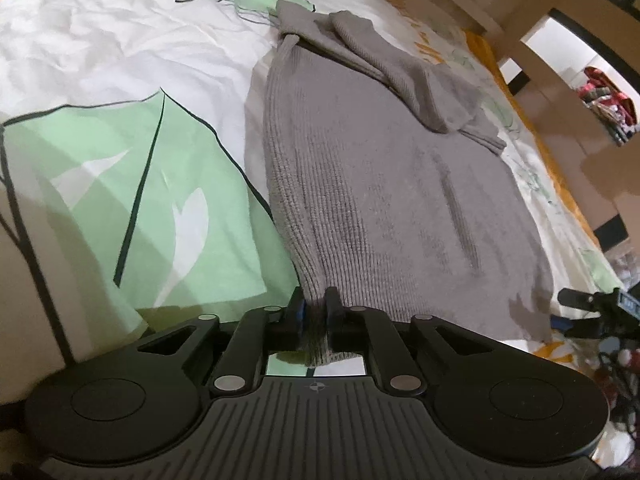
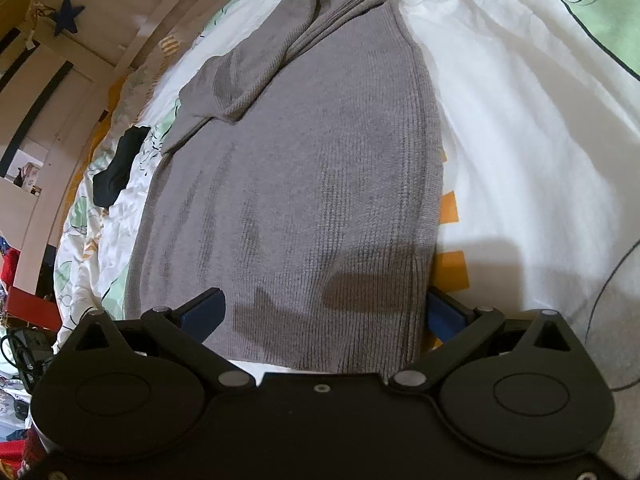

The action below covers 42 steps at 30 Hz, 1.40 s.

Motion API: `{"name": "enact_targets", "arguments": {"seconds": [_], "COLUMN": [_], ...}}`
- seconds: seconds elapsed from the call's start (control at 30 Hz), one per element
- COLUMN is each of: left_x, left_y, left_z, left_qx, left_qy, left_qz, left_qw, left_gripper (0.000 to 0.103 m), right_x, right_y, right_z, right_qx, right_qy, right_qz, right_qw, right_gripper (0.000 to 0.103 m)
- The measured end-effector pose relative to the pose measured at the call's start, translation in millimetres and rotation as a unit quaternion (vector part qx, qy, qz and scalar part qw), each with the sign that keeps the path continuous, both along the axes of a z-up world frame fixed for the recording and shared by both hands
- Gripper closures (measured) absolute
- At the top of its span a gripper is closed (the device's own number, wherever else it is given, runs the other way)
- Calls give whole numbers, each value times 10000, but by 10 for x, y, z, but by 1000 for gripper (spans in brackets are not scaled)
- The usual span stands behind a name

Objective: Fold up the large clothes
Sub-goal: 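Grasp the hoodie hem with both grippers and lift it, then fold the held hem over toward the hood and open both grippers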

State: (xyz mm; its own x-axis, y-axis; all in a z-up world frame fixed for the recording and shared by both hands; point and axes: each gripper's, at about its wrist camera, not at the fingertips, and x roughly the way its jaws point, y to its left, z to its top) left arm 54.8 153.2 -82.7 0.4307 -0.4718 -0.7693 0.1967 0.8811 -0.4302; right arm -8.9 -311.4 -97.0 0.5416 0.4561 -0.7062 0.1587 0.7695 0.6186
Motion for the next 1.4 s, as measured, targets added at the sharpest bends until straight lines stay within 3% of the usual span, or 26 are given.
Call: {"name": "enact_targets", "arguments": {"seconds": [0.07, 0.13, 0.17, 0.2, 0.23, 0.27, 0.33, 0.37, 0.47, 0.6, 0.8, 1.13, 1.2, 1.4], "left_x": [11, 7, 1, -10, -21, -35, -54, -56, -47, 17, 228, 987, 1166, 1670], "left_y": [-9, -7, 3, -1, 9, 10, 26, 45, 143, 176, 239, 68, 28, -82], "left_z": [-21, -25, -22, -14, -9, 4, 46, 72, 172, 366, 644, 1020, 1035, 906], "left_qx": [-98, -121, -145, -177, -232, -277, -456, -596, -1116, -1337, -1879, -2098, -2118, -1992], "left_qy": [5, -20, -36, -62, -83, -121, -191, -222, -298, -568, -941, -1480, -1523, -1377], "left_qz": [-76, -110, -102, -93, -106, -118, -116, -89, 109, 225, 567, 723, 737, 774], "left_qw": [9999, 9999, 9998, 9998, 9996, 9995, 9987, 9979, 9932, 9891, 9760, 9638, 9626, 9672], "left_gripper": [80, 80, 82, 96, 97, 97, 97, 97, 97, 97, 97, 97, 97, 97], "right_x": [8, 14, 13, 9, 2, -11, -39, -51, -101, -136, -4, 665, 806, 1312], "right_y": [-6, -2, 4, 1, -4, -14, -46, -71, -90, -152, -294, -520, -573, -718], "right_z": [-7, -9, -8, -6, -1, 13, 12, 2, 121, 295, 566, 986, 1038, 1064], "right_qx": [10, 12, 13, 17, -28, -133, -225, -51, 153, 532, 850, 922, 877, 430], "right_qy": [13, 21, 12, 1, 9, 29, 114, 87, -317, -863, -1447, -2107, -2198, -2246], "right_qz": [-6, 3, 12, 15, -21, -94, -249, -262, -299, -387, -536, -776, -849, -1056], "right_qw": [10000, 10000, 10000, 10000, 10000, 9999, 9994, 9996, 9989, 9941, 9844, 9701, 9679, 9678], "right_gripper": [0, 0, 0, 1, 10, 39, 80, 82, 82, 82, 82, 86, 91, 95]}}
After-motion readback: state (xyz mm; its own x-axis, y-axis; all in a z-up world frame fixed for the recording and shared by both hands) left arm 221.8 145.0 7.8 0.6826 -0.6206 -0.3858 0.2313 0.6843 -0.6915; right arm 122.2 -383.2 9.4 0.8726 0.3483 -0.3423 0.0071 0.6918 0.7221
